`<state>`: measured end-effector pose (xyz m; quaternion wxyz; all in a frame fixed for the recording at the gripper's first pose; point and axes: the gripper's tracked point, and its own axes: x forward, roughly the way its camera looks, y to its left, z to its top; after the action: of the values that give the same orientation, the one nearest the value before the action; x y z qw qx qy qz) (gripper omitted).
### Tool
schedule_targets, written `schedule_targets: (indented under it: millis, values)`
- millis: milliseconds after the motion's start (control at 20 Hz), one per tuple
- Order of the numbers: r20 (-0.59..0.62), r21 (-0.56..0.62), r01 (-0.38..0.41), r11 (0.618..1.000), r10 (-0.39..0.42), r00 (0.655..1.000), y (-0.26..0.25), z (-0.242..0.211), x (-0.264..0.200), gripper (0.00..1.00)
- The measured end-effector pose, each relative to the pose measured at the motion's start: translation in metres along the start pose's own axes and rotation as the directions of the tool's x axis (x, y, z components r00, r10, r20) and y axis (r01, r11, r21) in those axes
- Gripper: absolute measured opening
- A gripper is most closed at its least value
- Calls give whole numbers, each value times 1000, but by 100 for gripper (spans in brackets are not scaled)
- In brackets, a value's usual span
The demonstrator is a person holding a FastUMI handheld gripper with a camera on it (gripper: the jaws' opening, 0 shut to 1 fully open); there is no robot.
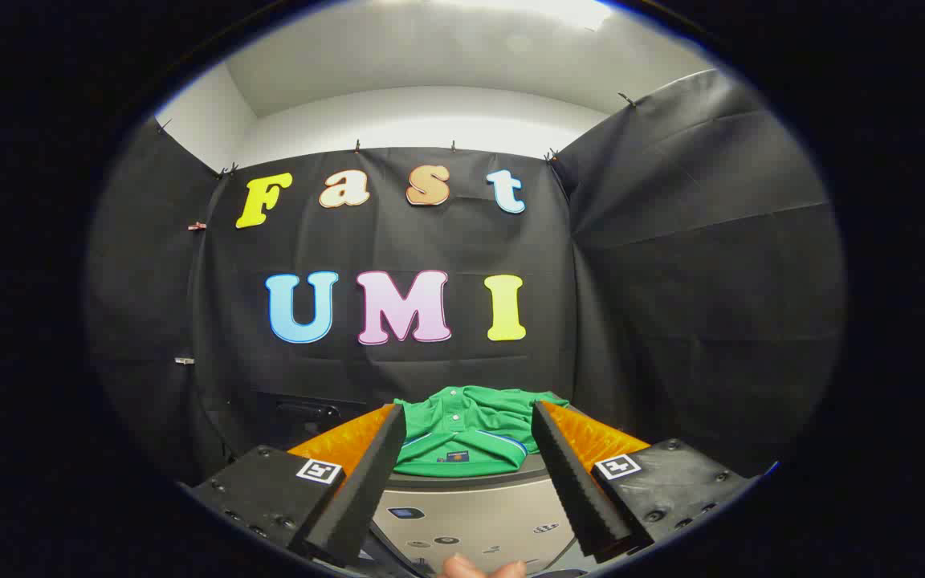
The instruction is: Put the clothes into the washing machine and then close the washing machine lid.
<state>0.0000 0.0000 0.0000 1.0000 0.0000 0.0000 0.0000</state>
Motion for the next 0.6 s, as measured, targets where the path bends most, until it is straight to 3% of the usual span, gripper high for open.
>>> schedule_targets:
  millis: [600]
  values:
    - [-29,-11,18,1000,-19,999,0,-8,1,99]
